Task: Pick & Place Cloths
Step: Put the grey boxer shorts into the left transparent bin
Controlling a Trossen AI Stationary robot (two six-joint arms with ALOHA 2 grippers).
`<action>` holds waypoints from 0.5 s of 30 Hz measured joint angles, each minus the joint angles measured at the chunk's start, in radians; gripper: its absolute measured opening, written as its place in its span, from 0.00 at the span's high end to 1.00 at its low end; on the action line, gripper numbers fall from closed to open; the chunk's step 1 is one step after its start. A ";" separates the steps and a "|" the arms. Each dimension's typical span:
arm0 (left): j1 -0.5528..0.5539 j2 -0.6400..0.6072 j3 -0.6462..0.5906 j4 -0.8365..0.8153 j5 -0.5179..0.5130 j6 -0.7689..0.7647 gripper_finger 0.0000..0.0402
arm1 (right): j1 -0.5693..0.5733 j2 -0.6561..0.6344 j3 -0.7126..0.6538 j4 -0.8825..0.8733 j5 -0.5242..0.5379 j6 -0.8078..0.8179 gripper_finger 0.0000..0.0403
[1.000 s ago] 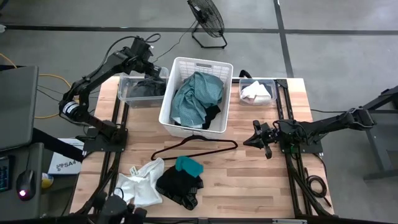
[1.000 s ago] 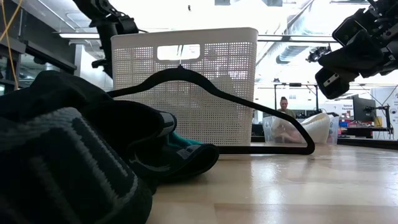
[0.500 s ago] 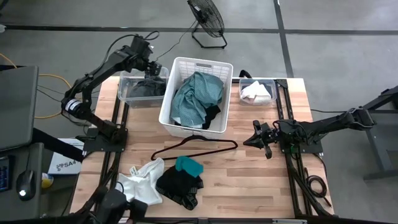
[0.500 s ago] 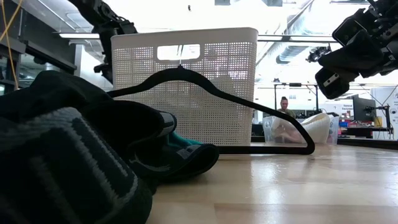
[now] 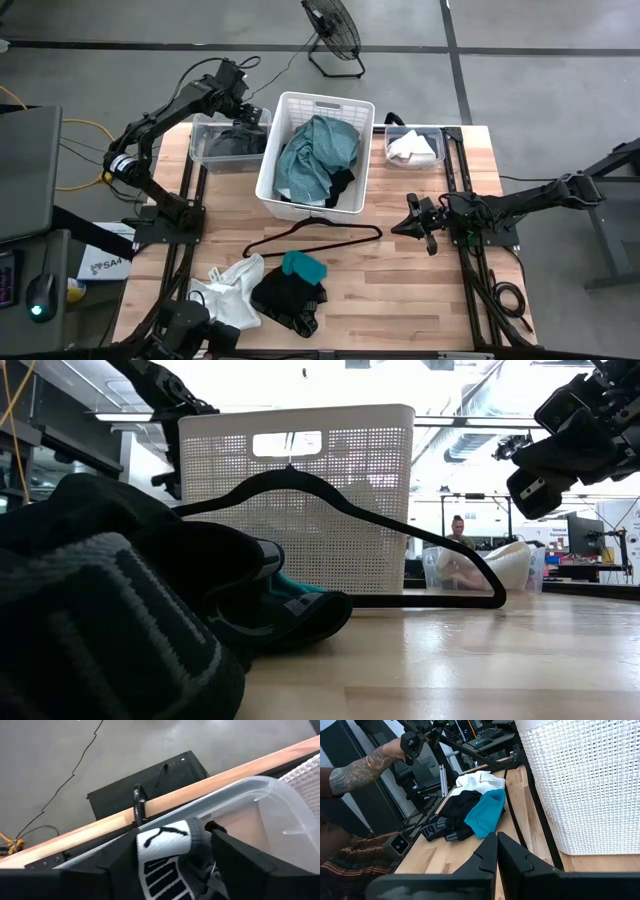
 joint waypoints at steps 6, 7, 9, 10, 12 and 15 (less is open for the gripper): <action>0.000 -0.001 0.001 -0.047 0.010 0.027 0.69 | 0.000 0.000 0.000 0.000 0.000 0.000 0.99; 0.000 -0.001 0.000 -0.056 0.022 0.036 0.75 | 0.000 0.000 0.000 0.000 0.000 0.000 0.99; -0.001 -0.005 0.000 -0.073 0.035 0.055 0.86 | 0.000 0.000 0.000 0.000 0.000 0.000 0.99; -0.001 -0.008 0.000 -0.086 0.036 0.064 0.92 | 0.000 0.000 0.000 0.000 0.000 0.000 0.99; -0.001 -0.015 0.000 -0.111 0.037 0.081 0.97 | 0.000 0.000 0.000 0.000 0.000 0.000 0.99; 0.000 -0.029 0.000 -0.150 0.037 0.091 0.97 | 0.000 0.000 0.000 0.000 0.000 0.000 0.99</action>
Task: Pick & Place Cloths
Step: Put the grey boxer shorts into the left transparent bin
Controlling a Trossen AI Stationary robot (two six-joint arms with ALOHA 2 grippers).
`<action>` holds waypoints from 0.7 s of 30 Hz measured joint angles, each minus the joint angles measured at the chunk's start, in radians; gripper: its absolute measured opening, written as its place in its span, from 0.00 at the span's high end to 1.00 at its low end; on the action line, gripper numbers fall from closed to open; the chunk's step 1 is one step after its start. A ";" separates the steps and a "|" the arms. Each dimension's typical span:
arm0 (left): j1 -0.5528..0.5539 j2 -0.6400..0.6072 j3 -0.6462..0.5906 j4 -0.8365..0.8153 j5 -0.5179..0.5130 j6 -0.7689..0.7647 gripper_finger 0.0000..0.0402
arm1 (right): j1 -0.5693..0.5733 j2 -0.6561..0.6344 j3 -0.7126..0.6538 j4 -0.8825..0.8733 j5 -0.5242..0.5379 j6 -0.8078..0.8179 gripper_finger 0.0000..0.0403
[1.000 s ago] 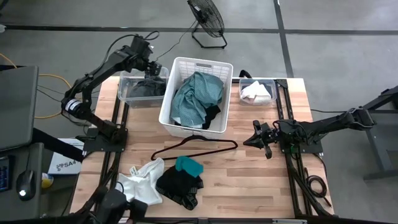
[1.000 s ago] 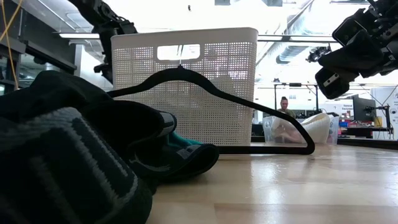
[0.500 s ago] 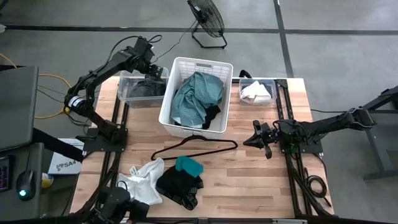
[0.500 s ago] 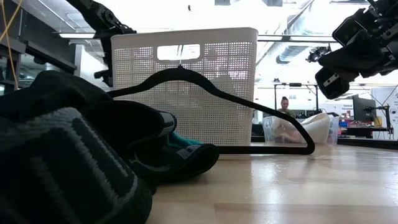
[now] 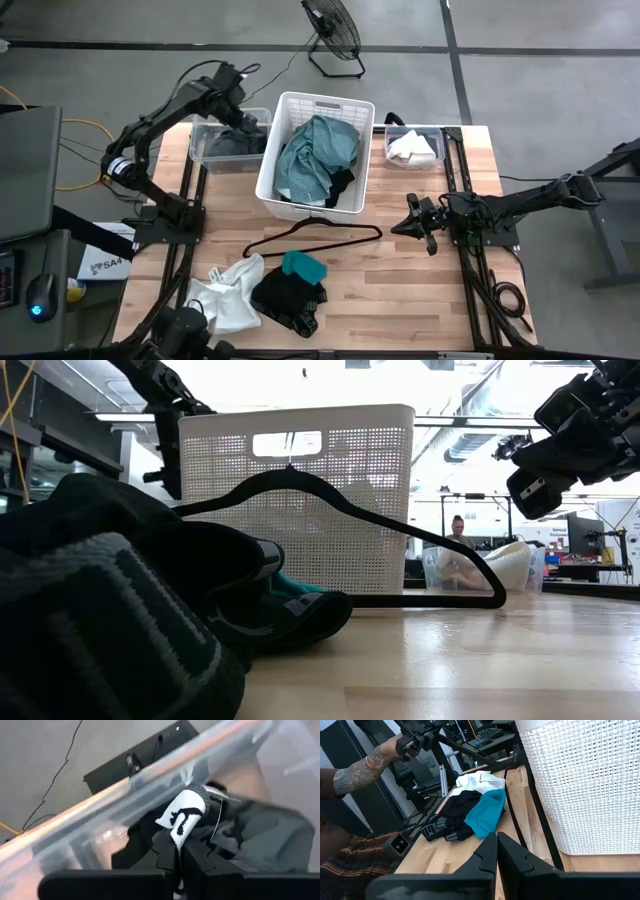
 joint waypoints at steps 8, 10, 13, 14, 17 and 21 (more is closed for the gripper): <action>0.000 -0.025 -0.012 -0.122 -0.001 0.001 0.99 | 0.000 0.000 0.000 0.000 0.000 0.000 0.99; 0.000 -0.025 -0.046 -0.110 0.003 -0.002 0.99 | 0.000 0.000 0.000 0.000 0.000 0.000 0.99; 0.000 -0.025 -0.122 -0.060 0.030 -0.002 0.99 | 0.000 0.000 0.000 0.000 0.000 0.000 0.99; 0.000 -0.025 -0.150 -0.031 0.039 -0.002 0.99 | 0.000 0.000 0.000 0.000 0.000 0.000 0.99; 0.000 -0.025 -0.217 0.038 0.060 -0.005 1.00 | 0.000 0.000 0.000 0.000 0.000 0.000 0.99; 0.000 -0.025 -0.243 0.069 0.066 -0.004 0.99 | 0.000 0.000 0.000 0.000 0.000 0.000 0.99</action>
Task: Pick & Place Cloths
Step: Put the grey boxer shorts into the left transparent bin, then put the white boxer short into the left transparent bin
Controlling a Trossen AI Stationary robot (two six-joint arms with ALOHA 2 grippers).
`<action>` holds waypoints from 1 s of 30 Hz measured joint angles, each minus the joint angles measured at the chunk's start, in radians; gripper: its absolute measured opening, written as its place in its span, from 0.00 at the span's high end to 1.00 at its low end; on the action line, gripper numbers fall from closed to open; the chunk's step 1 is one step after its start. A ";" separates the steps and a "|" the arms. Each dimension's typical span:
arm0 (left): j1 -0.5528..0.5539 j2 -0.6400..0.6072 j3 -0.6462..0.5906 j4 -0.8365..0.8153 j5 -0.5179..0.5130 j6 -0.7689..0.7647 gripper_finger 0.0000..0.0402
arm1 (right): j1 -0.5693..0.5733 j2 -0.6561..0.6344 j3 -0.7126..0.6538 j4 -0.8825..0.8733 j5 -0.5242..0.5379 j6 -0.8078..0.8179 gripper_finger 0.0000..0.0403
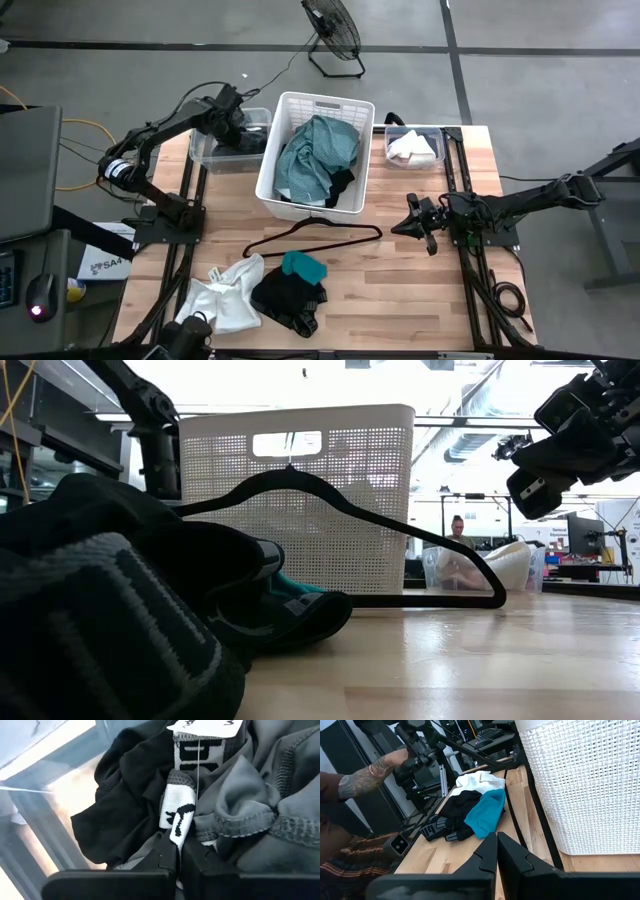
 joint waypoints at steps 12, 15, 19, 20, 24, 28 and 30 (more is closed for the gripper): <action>0.000 -0.076 0.115 -0.084 0.002 0.018 0.59 | 0.000 0.000 0.000 0.000 0.000 0.000 0.99; 0.000 -0.105 0.165 -0.141 0.003 0.003 0.48 | 0.000 0.000 0.000 0.000 0.000 0.000 0.99; 0.000 -0.140 0.215 -0.223 0.006 0.003 0.40 | 0.000 0.000 0.000 0.000 0.000 0.000 0.99; 0.000 -0.150 0.222 -0.245 0.016 0.003 0.39 | 0.000 0.000 0.000 0.000 0.000 0.000 0.99; -0.001 -0.203 0.226 -0.320 0.131 0.008 0.38 | 0.000 0.000 0.000 0.000 0.000 0.000 0.99; -0.061 -0.264 0.226 -0.385 0.184 0.006 0.38 | 0.000 0.000 0.000 0.000 0.000 0.000 0.99; -0.111 -0.297 0.226 -0.403 0.186 0.001 0.38 | 0.000 0.000 0.000 0.000 0.000 0.000 0.99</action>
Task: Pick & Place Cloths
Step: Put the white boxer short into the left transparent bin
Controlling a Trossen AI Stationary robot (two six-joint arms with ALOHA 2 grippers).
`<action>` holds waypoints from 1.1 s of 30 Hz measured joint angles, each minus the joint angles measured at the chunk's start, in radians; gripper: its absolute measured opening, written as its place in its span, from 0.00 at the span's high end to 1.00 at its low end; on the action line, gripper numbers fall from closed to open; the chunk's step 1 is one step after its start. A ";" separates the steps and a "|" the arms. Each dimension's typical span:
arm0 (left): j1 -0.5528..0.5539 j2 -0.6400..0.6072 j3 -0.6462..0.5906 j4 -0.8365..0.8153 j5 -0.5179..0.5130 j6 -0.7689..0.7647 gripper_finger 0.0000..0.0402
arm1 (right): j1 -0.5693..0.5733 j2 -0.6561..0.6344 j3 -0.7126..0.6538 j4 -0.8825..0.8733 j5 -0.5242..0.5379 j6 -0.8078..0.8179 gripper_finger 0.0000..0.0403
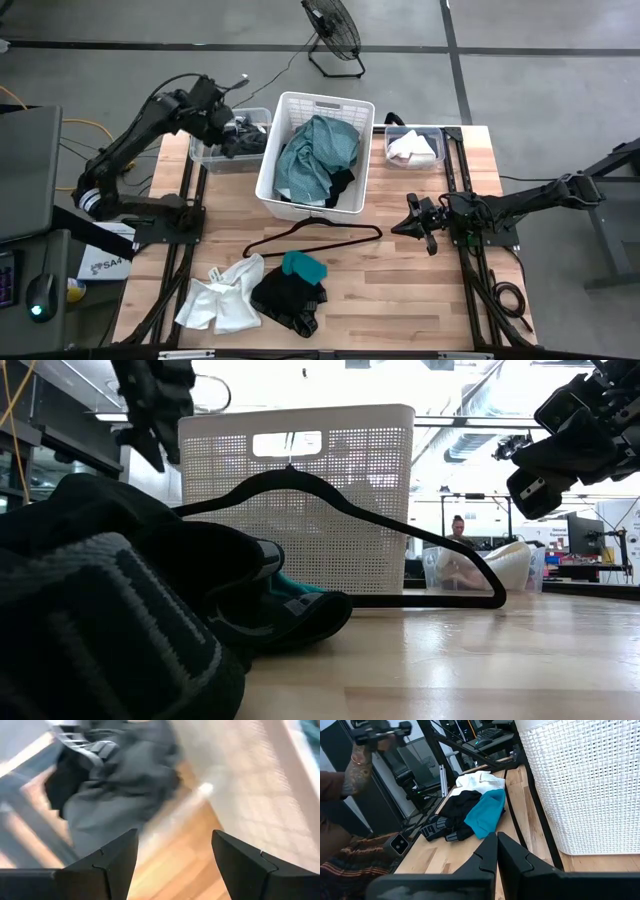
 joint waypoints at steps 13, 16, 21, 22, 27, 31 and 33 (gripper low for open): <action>-0.598 -0.161 0.001 -0.086 -0.200 -0.355 0.38 | 0.000 0.000 0.000 0.000 0.000 0.000 0.99; -0.756 -0.178 -0.001 -0.097 -0.283 -0.459 0.38 | 0.000 0.000 0.000 0.000 0.000 0.000 0.99; -0.992 -0.189 -0.078 -0.090 -0.396 -0.627 0.38 | 0.000 0.000 0.000 0.000 0.000 0.000 0.99; -1.029 -0.188 -0.100 -0.089 -0.404 -0.663 0.38 | 0.000 0.000 0.000 0.000 0.000 0.000 0.99; -1.214 -0.187 -0.236 0.003 -0.416 -0.789 0.38 | 0.000 0.000 0.000 0.000 0.000 0.000 0.99; -1.346 -0.187 -0.331 0.092 -0.409 -0.848 0.38 | 0.000 0.000 0.000 0.000 0.000 0.000 0.99; -1.402 -0.186 -0.371 0.139 -0.407 -0.882 0.38 | 0.000 0.000 0.000 0.000 0.000 0.000 0.99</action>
